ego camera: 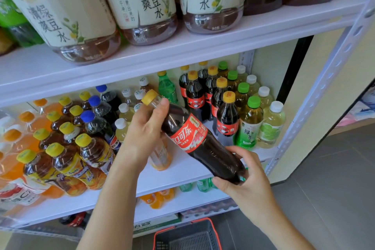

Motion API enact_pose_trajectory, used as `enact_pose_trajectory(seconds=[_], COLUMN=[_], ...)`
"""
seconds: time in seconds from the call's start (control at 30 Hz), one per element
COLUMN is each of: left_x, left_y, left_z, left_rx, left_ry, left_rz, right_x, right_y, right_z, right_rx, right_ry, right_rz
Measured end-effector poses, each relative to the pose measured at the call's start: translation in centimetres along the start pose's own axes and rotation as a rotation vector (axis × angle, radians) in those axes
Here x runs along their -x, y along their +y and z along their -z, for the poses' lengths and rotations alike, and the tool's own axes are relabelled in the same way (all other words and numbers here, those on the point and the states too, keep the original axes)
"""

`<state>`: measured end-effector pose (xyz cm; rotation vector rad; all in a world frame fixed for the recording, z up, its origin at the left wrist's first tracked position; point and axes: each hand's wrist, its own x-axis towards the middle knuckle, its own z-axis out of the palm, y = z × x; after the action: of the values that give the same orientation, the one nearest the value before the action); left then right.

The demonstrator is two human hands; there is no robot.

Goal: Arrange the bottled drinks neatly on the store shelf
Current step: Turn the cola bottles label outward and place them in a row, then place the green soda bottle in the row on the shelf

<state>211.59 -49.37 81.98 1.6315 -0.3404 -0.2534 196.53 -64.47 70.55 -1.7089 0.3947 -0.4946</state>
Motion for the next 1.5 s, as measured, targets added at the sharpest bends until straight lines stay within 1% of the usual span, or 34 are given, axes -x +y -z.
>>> enact_pose_trajectory(seconds=[0.1, 0.17, 0.23, 0.27, 0.33, 0.4, 0.57, 0.63, 0.73, 0.87, 1.0, 1.13, 1.2, 1.27, 1.33, 1.37, 1.43, 1.5], left_x=[-0.5, -1.0, -1.6, -1.8, -2.3, -3.2, -7.2, -8.6, -10.5, -12.1, -13.1, -13.1, -13.0, -13.2, -14.4, -15.2, -17.2, -18.8], left_y=[0.6, 0.8, 0.7, 0.5, -0.1, -1.0, -3.3, -4.2, -5.3, -6.1, -6.4, -6.2, -6.1, -5.5, -4.9, -4.7, -4.6, -4.7], left_z=[0.3, 0.3, -0.2, -0.6, -1.5, -2.4, -4.1, -5.2, -6.7, -8.4, -8.6, -8.0, -7.1, -6.1, -5.4, -5.1, -4.7, -4.2], left_rx=[-0.073, -0.170, -0.392, -0.531, -0.769, -0.873, -0.848, -0.831, -0.828, -0.822, -0.790, -0.704, -0.678, -0.693, -0.789, -0.904, -1.186, -1.357], left_ry=[-0.053, -0.036, -0.002, 0.024, 0.089, 0.106, 0.079, 0.072, 0.073, 0.050, 0.103, 0.015, 0.067, 0.210, 0.318, 0.328, 0.289, 0.225], left_rz=[-0.065, -0.121, -0.207, -0.270, -0.421, -0.494, -0.390, -0.381, -0.364, -0.336, -0.284, -0.161, -0.154, -0.267, -0.365, -0.360, -0.260, -0.155], right_x=[-0.5, -1.1, -1.9, -2.5, -3.6, -4.9, -8.8, -10.1, -11.6, -12.6, -12.7, -12.6, -12.6, -12.6, -12.2, -11.8, -10.8, -9.8], right_y=[0.3, 0.3, -0.1, -0.4, -1.3, -2.6, -4.3, -4.4, -4.1, -3.5, -3.2, -3.0, -2.8, -2.5, -2.1, -1.9, -1.6, -1.3], right_z=[0.1, 0.5, 0.9, 1.2, 2.0, 2.8, 3.6, 3.6, 3.3, 2.9, 2.6, 2.7, 2.7, 2.8, 2.8, 2.8, 2.7, 2.7], right_rx=[0.110, 0.285, 0.503, 0.588, 0.668, 0.700, 0.801, 0.835, 0.875, 0.856, 0.787, 0.724, 0.674, 0.577, 0.484, 0.449, 0.398, 0.371], right_ry=[0.025, -0.007, -0.079, -0.082, -0.007, 0.075, 0.185, 0.192, 0.160, 0.106, 0.127, 0.106, 0.094, 0.097, 0.115, 0.123, 0.148, 0.178], right_rz=[0.049, 0.090, 0.109, 0.142, 0.273, 0.365, 0.496, 0.524, 0.511, 0.507, 0.508, 0.509, 0.493, 0.447, 0.389, 0.371, 0.375, 0.391])
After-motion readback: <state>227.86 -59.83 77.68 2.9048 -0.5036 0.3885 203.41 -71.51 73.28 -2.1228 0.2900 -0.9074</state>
